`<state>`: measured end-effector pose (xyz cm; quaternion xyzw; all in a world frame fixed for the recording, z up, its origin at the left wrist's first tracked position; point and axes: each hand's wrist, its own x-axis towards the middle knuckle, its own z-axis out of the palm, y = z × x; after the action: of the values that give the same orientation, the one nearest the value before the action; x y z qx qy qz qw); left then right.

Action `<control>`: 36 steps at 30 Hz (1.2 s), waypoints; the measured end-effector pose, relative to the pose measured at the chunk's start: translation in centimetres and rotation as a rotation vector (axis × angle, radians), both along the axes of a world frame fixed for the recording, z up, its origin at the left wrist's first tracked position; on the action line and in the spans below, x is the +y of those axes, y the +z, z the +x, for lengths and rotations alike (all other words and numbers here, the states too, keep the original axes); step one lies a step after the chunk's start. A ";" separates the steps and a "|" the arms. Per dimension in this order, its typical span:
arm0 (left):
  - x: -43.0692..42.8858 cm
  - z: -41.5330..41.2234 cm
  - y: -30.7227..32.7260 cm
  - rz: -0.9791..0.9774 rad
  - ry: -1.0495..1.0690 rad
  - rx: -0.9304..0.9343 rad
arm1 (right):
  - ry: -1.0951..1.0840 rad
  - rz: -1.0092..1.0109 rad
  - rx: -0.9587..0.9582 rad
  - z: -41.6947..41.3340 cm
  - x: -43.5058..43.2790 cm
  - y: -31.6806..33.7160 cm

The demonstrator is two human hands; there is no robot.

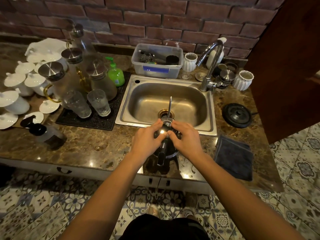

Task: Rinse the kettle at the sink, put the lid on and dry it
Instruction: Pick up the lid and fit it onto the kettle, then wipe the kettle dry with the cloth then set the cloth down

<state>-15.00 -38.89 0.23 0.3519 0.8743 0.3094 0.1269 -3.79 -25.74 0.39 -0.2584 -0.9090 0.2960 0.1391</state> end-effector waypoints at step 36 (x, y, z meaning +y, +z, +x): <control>17.0 22.6 -7.1 -0.210 -0.441 0.084 | -0.139 -0.128 -0.284 27.3 16.0 -7.8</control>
<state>7.59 -21.88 -6.87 0.5314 0.8083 0.1667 0.1908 23.47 -9.75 -7.43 -0.3682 -0.8786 0.3037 0.0128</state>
